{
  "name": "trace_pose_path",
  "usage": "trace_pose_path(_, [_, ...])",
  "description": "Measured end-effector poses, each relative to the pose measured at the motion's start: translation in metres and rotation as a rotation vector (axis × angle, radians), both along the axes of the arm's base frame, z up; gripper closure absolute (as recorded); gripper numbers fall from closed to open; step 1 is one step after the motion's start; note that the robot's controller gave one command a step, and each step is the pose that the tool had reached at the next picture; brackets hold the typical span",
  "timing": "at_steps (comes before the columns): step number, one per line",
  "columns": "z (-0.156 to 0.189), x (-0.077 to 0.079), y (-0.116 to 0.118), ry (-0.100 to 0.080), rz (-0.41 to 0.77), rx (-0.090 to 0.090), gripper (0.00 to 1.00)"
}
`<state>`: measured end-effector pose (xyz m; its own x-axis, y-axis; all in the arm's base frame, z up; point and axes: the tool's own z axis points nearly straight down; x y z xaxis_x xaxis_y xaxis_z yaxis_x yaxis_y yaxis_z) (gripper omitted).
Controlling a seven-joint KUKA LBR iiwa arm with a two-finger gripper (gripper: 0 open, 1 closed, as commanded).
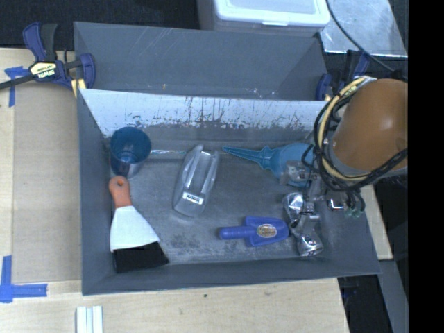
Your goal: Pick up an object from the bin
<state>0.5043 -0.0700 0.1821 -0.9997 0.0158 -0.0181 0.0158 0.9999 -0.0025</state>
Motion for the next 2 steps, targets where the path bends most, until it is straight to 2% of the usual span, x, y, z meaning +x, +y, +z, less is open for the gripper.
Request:
trace_pose_path(1, [-0.057,-0.012,0.012,0.01,0.081,-0.001,0.0])
trace_pose_path(2, [-0.049,0.002,0.08,-0.011,-0.181,0.005,0.0])
